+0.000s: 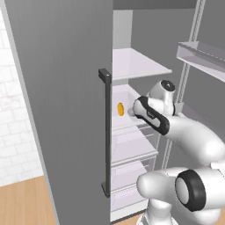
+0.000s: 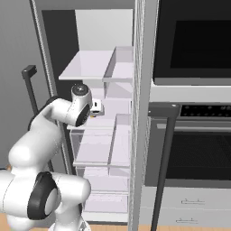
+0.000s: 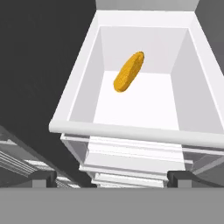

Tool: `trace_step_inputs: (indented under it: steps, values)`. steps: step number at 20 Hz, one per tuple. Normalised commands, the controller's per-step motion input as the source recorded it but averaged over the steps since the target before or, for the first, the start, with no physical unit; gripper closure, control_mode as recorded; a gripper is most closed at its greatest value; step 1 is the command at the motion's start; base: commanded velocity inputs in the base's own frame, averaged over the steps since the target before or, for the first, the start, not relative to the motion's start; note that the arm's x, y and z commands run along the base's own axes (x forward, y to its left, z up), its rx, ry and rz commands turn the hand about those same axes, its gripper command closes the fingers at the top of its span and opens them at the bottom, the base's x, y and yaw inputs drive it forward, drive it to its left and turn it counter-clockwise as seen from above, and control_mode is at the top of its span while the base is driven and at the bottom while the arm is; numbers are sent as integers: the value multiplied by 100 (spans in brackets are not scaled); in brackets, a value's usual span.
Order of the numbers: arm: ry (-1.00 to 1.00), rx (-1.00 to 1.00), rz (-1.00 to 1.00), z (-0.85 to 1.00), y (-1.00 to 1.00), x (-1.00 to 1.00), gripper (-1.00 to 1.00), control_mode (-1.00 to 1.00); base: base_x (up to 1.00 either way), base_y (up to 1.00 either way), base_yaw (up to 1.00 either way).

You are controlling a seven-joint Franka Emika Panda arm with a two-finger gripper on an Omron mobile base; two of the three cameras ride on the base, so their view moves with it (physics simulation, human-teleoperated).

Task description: Place one corn and one fish in each tupperware on the nearby counter, to pack two identical lunches.

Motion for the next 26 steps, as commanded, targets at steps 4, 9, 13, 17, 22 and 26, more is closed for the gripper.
trace_step_inputs:
  steps: [4, 9, 13, 17, 22, 26]
  values:
    - [0, 3, -7, -16, 18, 51, -100, -100, 0, 0, 0]
    - [0, 0, -7, -30, 23, 51, -100, -100, 0, 0, 0]
    - [0, 0, -1, -23, 3, 55, -100, -100, 0, 0, 0]
    - [0, 0, 0, -18, 0, 66, -100, -100, 0, 0, 0]
    - [0, 0, 0, -19, 0, 62, -100, -100, 0, 0, 0]
    - [-2, 0, 0, -36, 0, 48, -100, -100, 0, 0, 0]
